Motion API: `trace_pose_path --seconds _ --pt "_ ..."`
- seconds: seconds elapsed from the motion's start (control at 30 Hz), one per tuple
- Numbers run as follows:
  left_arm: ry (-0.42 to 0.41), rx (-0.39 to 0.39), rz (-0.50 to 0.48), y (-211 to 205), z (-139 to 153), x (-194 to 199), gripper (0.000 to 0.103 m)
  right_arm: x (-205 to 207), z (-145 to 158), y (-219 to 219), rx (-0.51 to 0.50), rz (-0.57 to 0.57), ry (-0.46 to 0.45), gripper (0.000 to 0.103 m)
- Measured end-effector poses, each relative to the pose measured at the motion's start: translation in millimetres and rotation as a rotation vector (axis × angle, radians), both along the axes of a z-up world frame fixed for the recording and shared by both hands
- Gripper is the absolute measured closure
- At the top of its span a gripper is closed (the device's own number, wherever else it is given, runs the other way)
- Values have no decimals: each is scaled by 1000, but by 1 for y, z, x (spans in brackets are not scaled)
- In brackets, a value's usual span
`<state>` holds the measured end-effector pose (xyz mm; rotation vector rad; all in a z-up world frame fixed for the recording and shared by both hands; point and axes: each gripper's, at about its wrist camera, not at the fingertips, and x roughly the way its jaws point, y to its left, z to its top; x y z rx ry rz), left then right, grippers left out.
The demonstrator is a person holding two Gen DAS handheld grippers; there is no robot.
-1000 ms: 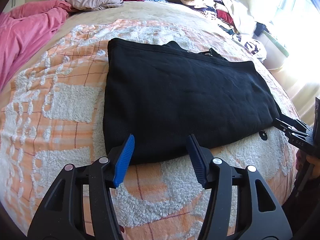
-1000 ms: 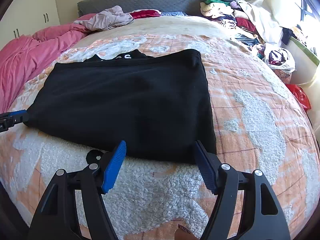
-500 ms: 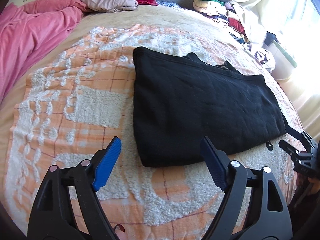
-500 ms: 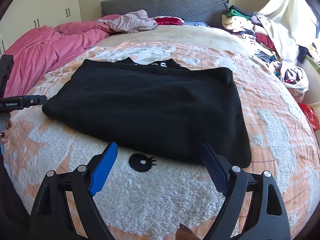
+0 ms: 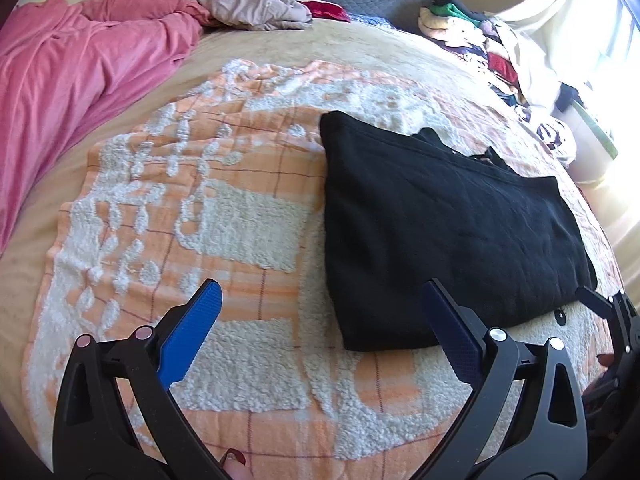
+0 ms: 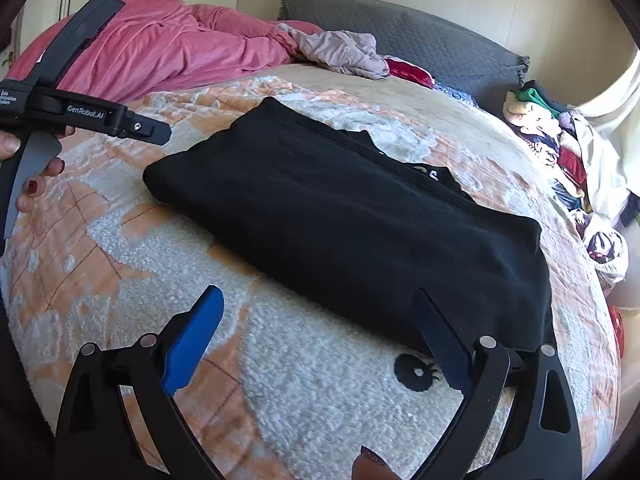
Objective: Fold small clothes
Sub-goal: 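Move both open tools to the long side edge of the black sweatshirt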
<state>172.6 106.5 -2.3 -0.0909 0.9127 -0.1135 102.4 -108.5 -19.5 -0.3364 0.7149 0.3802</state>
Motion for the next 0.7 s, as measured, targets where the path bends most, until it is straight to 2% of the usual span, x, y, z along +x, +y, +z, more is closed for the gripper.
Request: trace_pose_path --seconds 0.33,0.5,0.7 --pt "13 10 83 23 -6 11 10 15 -12 57 -75 84 -9 8" --pt "30 -19 115 32 -10 19 10 31 -20 83 -140 87 -16 8" --pt "15 1 147 36 -7 26 10 51 -27 105 -181 73 -33 8"
